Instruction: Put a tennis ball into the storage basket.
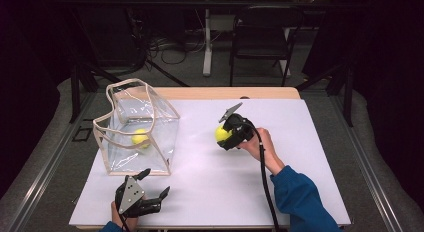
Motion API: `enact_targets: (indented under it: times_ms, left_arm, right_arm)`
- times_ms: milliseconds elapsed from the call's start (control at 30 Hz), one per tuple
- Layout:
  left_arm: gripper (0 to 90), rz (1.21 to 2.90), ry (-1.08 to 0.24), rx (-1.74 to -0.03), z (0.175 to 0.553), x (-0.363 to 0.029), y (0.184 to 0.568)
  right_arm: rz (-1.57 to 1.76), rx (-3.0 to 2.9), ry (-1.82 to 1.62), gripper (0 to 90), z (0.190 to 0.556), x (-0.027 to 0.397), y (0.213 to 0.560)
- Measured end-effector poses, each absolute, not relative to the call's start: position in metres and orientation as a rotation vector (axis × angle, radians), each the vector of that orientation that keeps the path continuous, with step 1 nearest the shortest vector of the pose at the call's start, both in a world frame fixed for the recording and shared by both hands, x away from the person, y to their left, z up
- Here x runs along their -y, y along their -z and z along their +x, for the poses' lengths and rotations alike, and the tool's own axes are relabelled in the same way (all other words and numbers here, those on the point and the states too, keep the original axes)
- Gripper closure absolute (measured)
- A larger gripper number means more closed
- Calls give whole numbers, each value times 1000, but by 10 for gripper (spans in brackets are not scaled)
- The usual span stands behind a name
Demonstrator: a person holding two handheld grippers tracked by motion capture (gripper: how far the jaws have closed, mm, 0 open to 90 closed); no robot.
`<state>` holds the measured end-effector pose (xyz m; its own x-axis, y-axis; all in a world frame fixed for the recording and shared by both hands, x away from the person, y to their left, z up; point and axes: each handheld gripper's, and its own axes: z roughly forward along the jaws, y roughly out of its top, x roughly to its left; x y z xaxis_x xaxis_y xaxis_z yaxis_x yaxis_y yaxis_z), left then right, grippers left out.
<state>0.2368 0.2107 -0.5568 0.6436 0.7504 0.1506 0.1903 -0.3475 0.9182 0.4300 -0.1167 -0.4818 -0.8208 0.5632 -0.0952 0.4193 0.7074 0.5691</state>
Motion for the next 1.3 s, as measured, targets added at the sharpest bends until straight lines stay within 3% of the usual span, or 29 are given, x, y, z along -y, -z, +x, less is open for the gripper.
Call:
enact_targets:
  times_ms: [1300]
  left_arm:
    - [160,1874,-706,-747,237,-211,557]
  right_arm:
    - [678,-2667,-790,262,420,95,460]
